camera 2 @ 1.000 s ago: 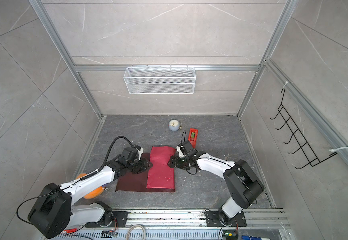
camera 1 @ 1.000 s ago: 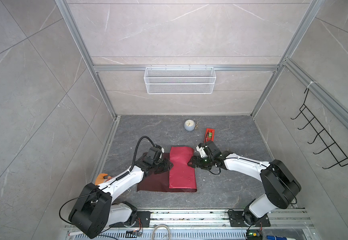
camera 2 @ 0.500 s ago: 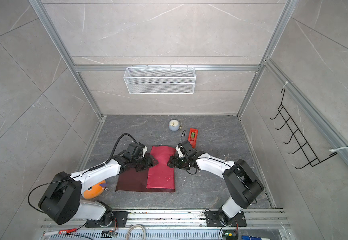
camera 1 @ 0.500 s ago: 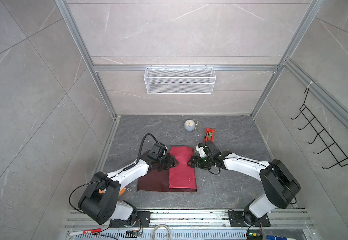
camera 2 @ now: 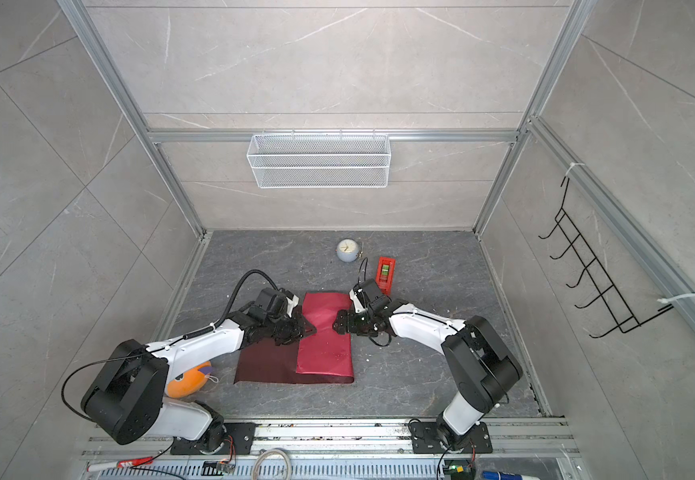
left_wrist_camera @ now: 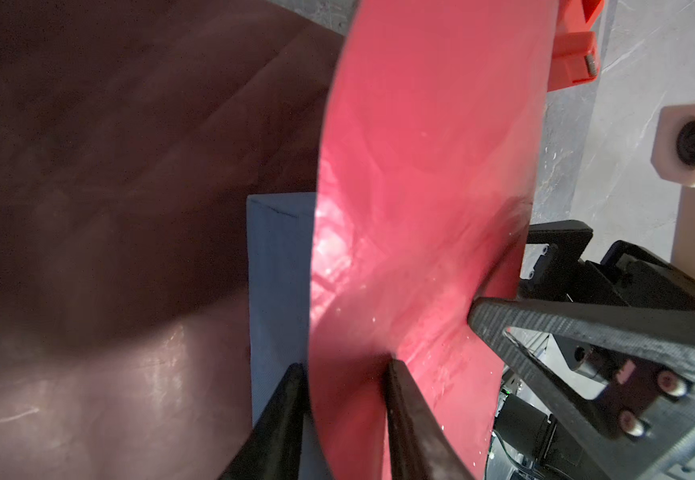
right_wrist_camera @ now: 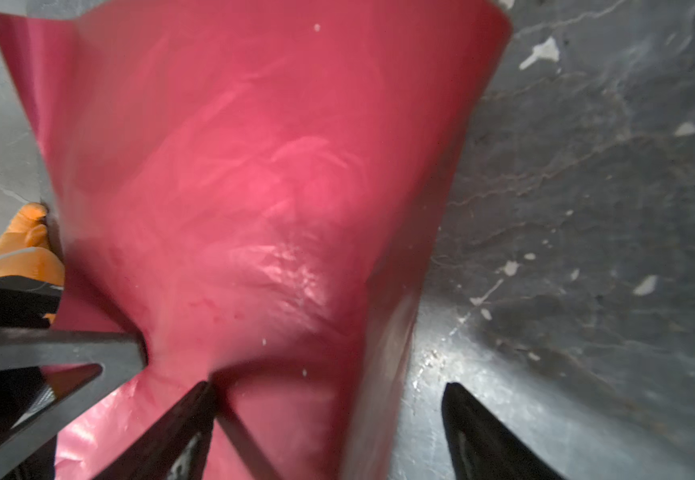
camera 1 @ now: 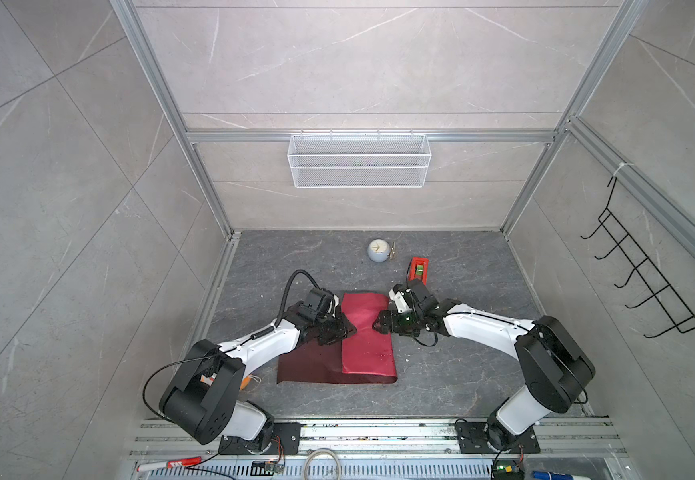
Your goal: Wrap the gift box in paper
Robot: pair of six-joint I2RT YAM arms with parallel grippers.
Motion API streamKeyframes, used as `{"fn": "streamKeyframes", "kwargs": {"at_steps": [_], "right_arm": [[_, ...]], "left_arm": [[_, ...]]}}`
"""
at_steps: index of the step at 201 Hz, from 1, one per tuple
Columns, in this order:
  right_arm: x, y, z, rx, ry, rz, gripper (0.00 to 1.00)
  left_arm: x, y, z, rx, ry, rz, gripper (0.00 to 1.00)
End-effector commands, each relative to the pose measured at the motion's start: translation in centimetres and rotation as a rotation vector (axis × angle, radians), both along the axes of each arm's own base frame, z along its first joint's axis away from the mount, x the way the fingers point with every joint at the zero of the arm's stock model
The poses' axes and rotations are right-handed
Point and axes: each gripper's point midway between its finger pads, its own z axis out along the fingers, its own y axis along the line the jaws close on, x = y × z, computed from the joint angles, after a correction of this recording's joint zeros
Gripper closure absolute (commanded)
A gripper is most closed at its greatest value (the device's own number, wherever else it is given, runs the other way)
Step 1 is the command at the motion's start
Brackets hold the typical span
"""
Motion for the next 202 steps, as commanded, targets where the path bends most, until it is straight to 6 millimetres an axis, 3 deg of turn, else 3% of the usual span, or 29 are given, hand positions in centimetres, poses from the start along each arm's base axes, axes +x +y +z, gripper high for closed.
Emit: {"fn": "streamKeyframes", "kwargs": {"at_steps": [1,36,103,142,202], "right_arm": [[-0.2,-1.6,-1.4,-0.107,0.021,0.008,0.13],[0.2,-2.9,-0.3,-0.111,0.007,0.000,0.13],[-0.4,-7.3,2.7,-0.101,-0.026,-0.050,0.13],[0.0,-5.5,2.9,0.013,0.013,-0.021,0.15],[0.3,-4.6,0.5,0.033,0.074,-0.010,0.17]], "left_arm": [[-1.5,0.2,-2.2,0.041,0.071,0.002,0.73],[-1.6,-0.7,-2.8,0.033,0.073,0.005,0.74],[-0.9,-2.6,-2.7,0.018,0.059,-0.032,0.74],[-1.2,-2.2,-3.4,0.032,0.069,-0.033,0.74],[-1.3,-2.0,-3.9,0.037,0.070,-0.028,0.74]]}}
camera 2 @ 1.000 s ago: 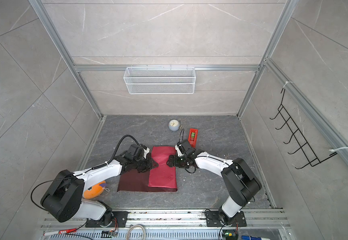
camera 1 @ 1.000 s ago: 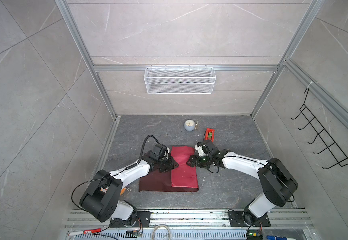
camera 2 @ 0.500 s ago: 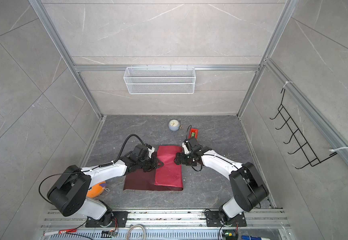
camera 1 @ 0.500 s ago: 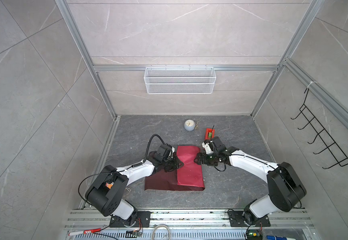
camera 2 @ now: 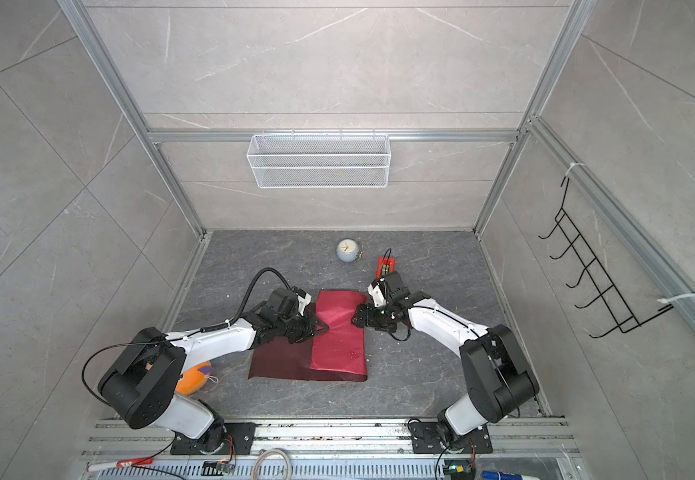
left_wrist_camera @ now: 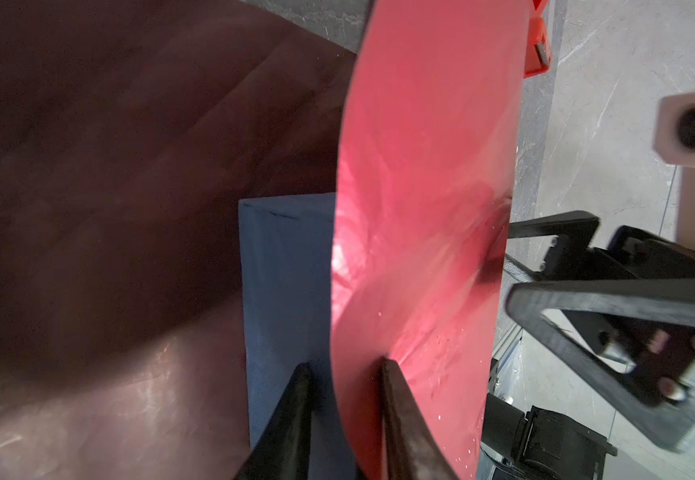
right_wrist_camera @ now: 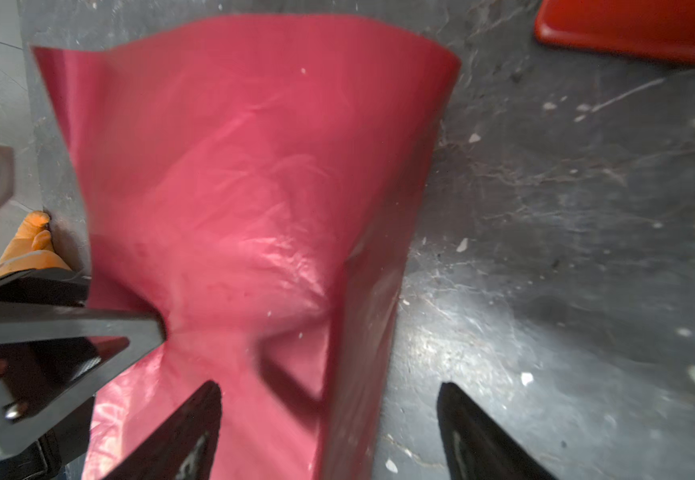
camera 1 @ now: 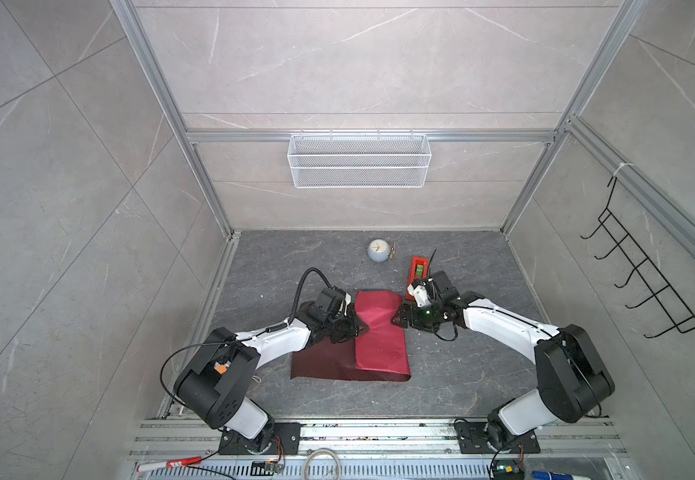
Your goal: Wrap the gift box in paper
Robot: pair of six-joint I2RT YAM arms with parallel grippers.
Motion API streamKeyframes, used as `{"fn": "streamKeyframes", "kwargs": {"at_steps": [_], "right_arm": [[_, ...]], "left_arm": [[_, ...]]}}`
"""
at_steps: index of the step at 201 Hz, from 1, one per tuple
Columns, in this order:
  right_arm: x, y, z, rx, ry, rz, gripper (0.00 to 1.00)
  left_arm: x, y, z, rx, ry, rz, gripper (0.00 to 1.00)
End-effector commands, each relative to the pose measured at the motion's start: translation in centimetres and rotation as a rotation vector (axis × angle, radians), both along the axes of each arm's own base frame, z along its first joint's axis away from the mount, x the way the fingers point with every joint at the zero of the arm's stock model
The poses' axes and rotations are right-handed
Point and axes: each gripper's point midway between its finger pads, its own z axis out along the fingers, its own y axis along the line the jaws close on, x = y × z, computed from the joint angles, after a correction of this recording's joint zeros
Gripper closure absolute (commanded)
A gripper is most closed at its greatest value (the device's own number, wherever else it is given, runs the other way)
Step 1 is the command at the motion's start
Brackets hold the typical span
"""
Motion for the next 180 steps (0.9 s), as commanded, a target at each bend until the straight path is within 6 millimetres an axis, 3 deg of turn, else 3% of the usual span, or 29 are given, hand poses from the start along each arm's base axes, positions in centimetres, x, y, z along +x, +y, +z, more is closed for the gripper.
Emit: {"fn": "streamKeyframes", "kwargs": {"at_steps": [1,34,83,123,151,180], "right_arm": [[-0.3,0.6,-0.8,0.024,0.024,0.018,0.17],[-1.2,-0.4,-2.9,-0.039,0.068,0.017,0.17],[-2.8,-2.3,-5.2,-0.137,0.116,0.013,0.16],[-3.4,-2.8,-6.0,-0.169,0.131,0.017,0.16],[-3.6,-2.9,-6.2,-0.180,0.132,0.023,0.16],[-3.5,-2.8,-6.2,-0.179,0.130,0.024,0.16]], "left_arm": [[-1.8,1.8,-3.9,0.115,0.093,0.010,0.74],[-1.7,1.7,-3.7,0.115,0.088,0.009,0.70],[-0.8,2.1,-1.5,0.135,0.021,0.025,0.41],[-0.3,2.9,1.7,0.135,-0.062,0.041,0.26],[-0.2,5.9,3.6,0.192,-0.124,0.088,0.23],[-0.6,12.1,3.8,0.311,-0.165,0.202,0.17]]}}
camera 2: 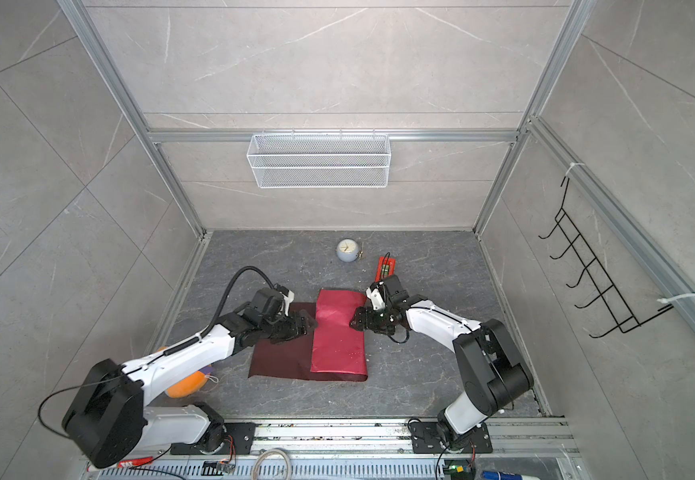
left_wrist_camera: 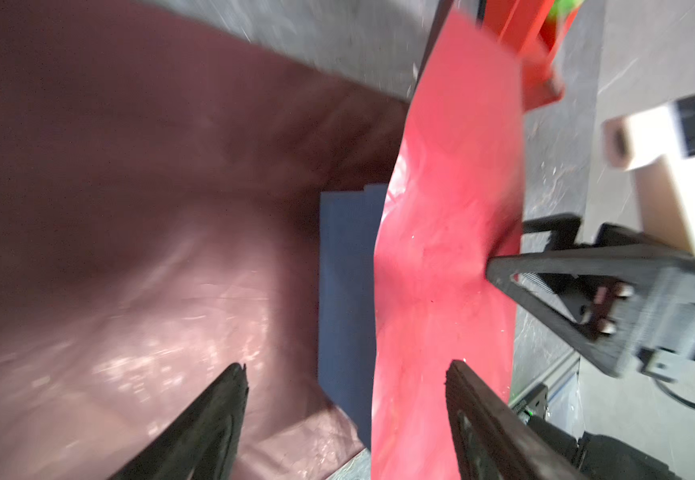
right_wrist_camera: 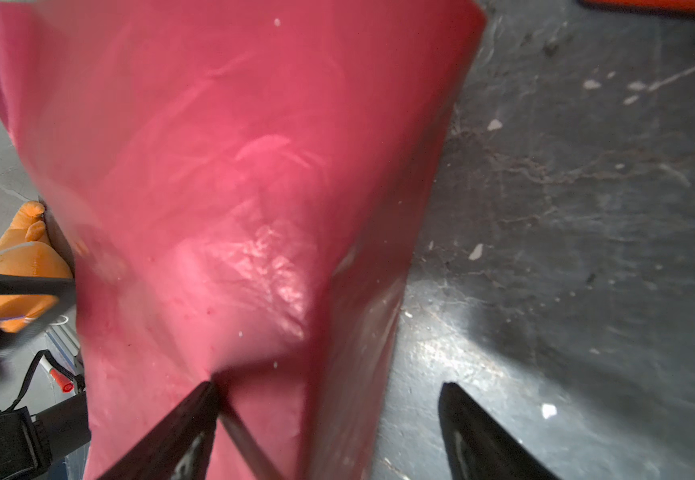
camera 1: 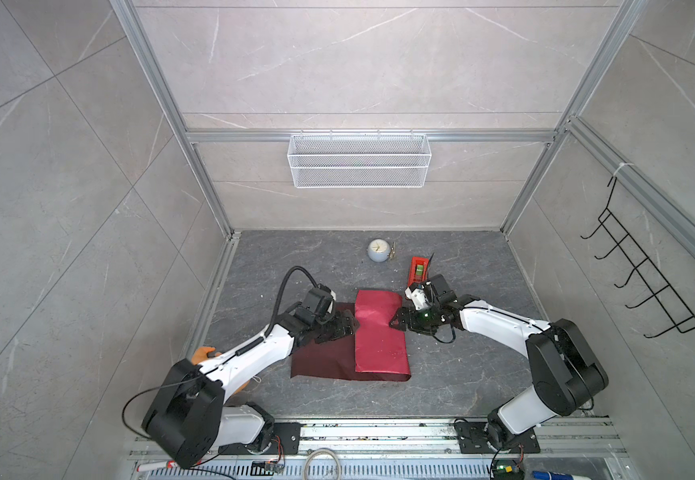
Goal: Wrap the gift box in paper
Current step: 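Release the paper and move the left gripper outward to the loose paper edge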
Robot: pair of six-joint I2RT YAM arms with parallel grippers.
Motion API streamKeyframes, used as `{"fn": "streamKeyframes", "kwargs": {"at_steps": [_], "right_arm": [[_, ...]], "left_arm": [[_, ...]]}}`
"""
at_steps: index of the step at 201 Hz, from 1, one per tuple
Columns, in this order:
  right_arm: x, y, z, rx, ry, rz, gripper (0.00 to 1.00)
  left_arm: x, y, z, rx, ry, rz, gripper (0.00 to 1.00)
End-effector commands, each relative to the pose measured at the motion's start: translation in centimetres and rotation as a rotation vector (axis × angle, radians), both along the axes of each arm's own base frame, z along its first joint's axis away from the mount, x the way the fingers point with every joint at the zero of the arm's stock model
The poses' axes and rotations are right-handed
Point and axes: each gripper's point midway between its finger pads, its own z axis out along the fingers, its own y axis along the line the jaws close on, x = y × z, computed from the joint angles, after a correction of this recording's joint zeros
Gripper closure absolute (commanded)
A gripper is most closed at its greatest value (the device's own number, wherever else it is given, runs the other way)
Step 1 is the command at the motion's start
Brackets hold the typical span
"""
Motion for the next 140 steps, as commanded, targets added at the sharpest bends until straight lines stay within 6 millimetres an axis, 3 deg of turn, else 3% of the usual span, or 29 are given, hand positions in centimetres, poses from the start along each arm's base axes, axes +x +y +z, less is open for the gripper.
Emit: {"fn": "streamKeyframes", "kwargs": {"at_steps": [1,25,58,75,95,119,140], "right_arm": [[-3.3,-3.0,-4.6,-0.185,0.125,0.003,0.16],[-3.3,-2.9,-4.6,-0.185,0.125,0.004,0.16],[-3.0,-2.8,-4.6,-0.184,0.117,0.005,0.16],[-2.9,-2.7,-4.6,-0.182,0.118,0.005,0.16],[-2.8,-2.7,-4.7,-0.182,0.115,0.006,0.16],[-2.8,-2.7,-4.8,-0.183,0.118,0.006,0.16],[-2.9,-2.6,-4.9,-0.181,0.117,0.008,0.16]], "left_arm": [[-0.6,5.9,-0.3,0.148,-0.033,0.095,0.17],[-2.0,11.1,-1.7,0.203,0.000,0.228,0.10],[-4.8,14.4,-4.2,0.218,0.105,0.371,0.09],[-6.0,14.5,-5.8,0.193,0.164,0.404,0.08],[-6.4,13.1,-7.1,0.110,0.205,0.386,0.07],[-5.2,11.0,-6.4,-0.012,0.191,0.321,0.08],[-4.2,10.7,-6.2,-0.061,0.194,0.299,0.10]]}}
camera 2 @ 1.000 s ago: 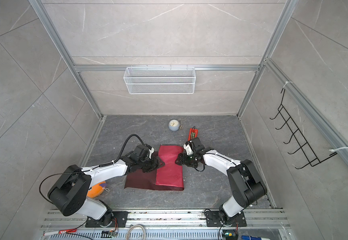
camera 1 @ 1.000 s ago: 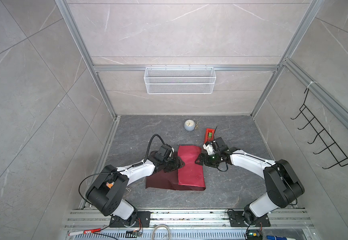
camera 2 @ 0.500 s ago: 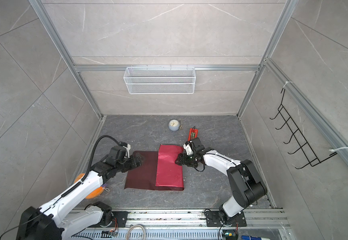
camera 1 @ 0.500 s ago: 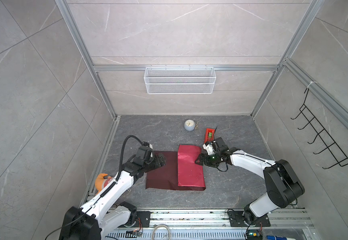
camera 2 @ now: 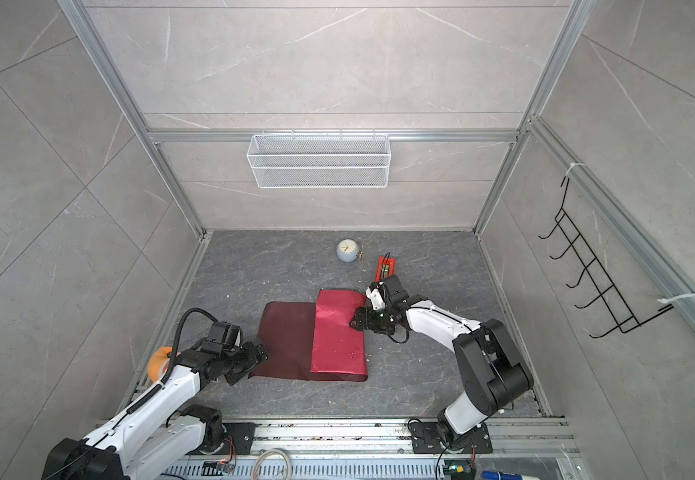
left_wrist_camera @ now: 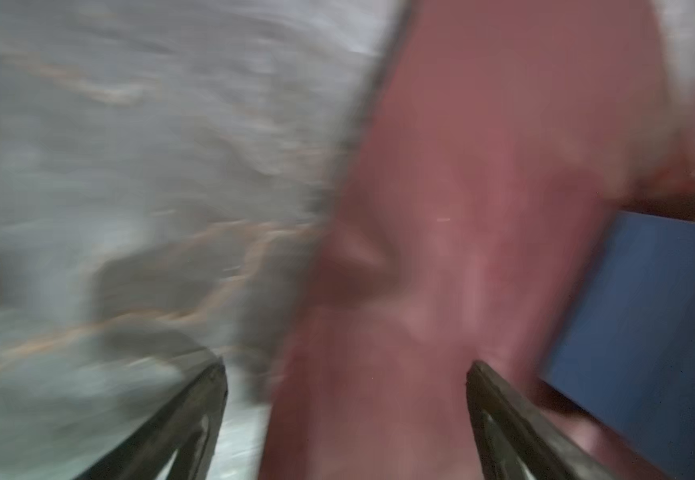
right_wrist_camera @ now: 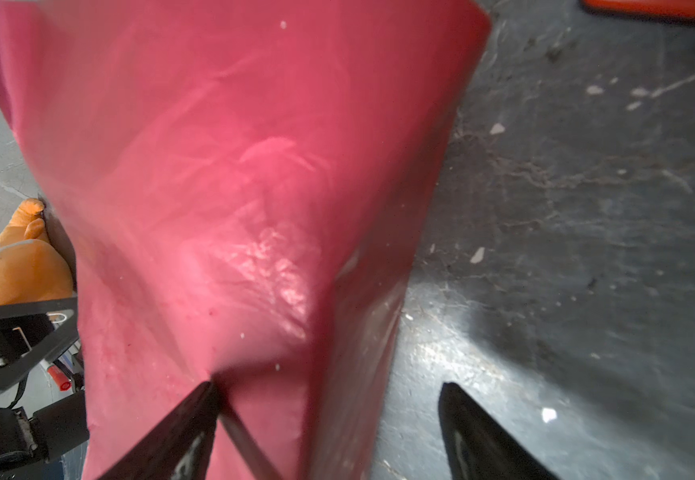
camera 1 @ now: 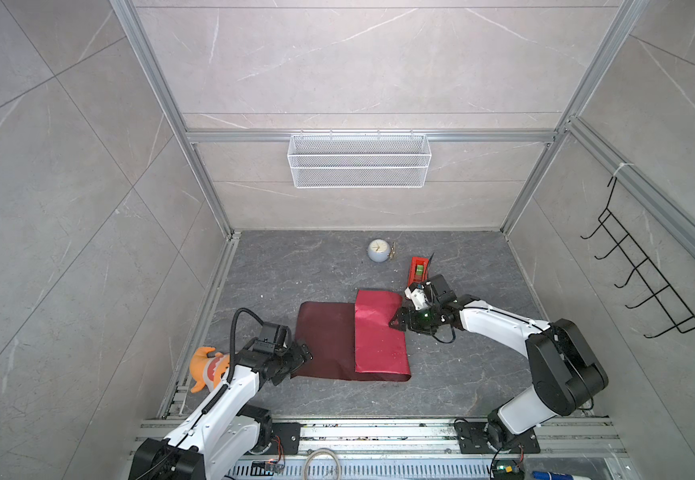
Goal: Wrap the gift box in paper
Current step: 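Release the paper and move the left gripper outward to the loose paper edge, then grasp the loose paper edge nearest the left gripper and lift it upward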
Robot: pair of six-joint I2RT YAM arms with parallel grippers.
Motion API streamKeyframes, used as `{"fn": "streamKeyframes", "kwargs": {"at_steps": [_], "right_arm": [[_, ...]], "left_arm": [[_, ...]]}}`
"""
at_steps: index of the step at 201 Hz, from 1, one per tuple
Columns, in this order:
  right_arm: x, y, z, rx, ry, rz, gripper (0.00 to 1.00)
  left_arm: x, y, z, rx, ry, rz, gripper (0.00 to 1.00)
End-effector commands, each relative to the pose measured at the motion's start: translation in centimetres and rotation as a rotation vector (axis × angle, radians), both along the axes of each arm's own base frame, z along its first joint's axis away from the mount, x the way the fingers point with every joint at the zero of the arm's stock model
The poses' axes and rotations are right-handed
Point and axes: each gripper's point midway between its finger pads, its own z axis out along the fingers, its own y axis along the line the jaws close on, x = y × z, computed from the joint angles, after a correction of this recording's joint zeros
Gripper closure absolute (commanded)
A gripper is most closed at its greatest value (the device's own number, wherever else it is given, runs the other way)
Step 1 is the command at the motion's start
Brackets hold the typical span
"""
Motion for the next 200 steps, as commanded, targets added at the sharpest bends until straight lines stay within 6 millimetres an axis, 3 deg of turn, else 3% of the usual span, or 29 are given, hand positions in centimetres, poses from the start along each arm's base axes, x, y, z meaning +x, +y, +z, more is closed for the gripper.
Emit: {"fn": "streamKeyframes", "kwargs": {"at_steps": [1,67,127,200], "right_arm": [[-3.0,-2.7,-4.9,-0.182,0.125,0.001,0.16],[-2.7,-2.6,-4.7,-0.174,0.115,-0.005,0.16],[-2.7,-2.6,-4.6,-0.175,0.111,-0.004,0.16],[-2.5,-2.6,-4.6,-0.177,0.112,-0.004,0.16]], "left_arm": [[2.2,-1.8,1.7,-0.138,-0.059,-0.036,0.11],[5.7,-1.5,4.5,-0.225,-0.209,-0.014,0.28],[6.9,-0.2,2.5,-0.225,-0.167,0.058,0.40],[8.1,-0.1,1.6,-0.255,-0.191,0.065,0.57]]}}
